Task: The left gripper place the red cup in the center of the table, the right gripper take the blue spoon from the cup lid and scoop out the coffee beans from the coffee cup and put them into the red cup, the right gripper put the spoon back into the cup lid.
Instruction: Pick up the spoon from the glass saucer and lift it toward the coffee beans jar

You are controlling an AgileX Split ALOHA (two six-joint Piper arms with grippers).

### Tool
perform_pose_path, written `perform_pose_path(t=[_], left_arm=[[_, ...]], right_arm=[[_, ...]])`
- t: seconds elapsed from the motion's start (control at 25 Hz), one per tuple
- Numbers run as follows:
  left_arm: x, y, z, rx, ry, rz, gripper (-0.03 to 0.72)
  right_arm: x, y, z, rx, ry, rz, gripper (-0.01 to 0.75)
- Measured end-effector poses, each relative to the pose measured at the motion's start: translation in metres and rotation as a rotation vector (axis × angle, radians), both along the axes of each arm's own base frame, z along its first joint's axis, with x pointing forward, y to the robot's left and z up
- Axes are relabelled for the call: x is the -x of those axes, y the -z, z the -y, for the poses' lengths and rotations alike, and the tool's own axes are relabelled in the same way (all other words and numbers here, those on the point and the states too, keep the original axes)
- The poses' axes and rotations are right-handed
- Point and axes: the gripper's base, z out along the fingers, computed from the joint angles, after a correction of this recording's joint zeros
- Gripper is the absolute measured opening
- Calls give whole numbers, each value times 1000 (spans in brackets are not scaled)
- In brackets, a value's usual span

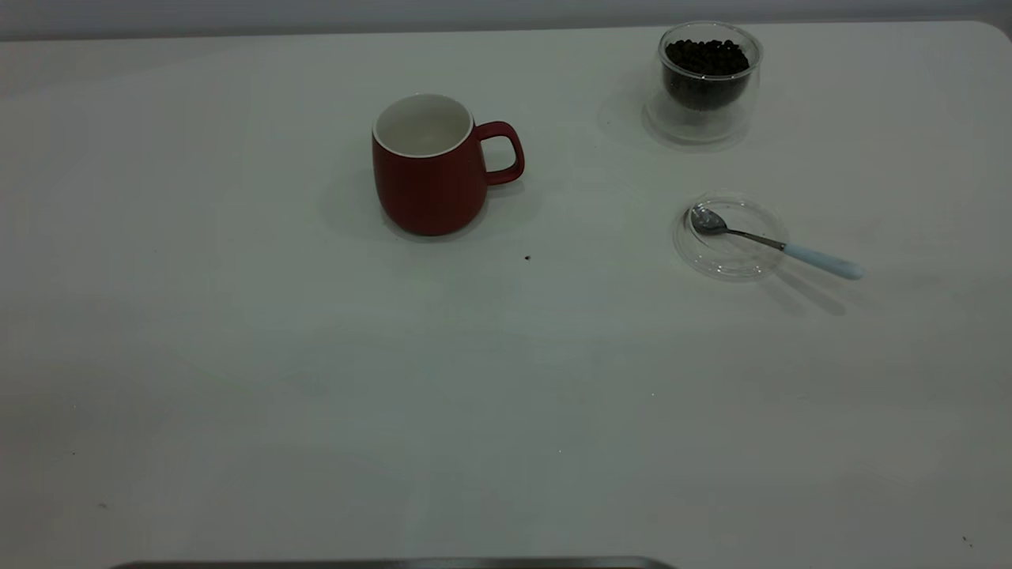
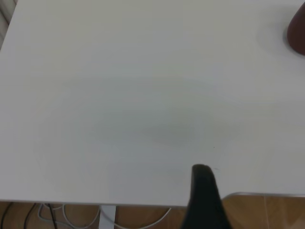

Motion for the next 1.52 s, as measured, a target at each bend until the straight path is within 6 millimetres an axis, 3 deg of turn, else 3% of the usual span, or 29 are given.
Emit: perform_pose_path(t=[0.64,1.0,1.12,1.28,1.4,1.52], left_arm=[[0,0,0,0,0,0,586],[0,0,0,0,0,0,586],[0,0,0,0,0,1,586],[0,0,0,-1,0,1,586],[0,0,0,-1,0,1,586],[0,0,0,-1,0,1,586]], right_arm=[[0,0,0,-4,-1,0,591],[-5,-7,-7,-124,-17,33,591],[-28,-22,-11,-196,-33,31,591],[-84,-30,-17,-336,-50,-46,591],[-134,-19,-19,-432,-39,-137,591],[-180,4,-20,-538,11,-224,591]])
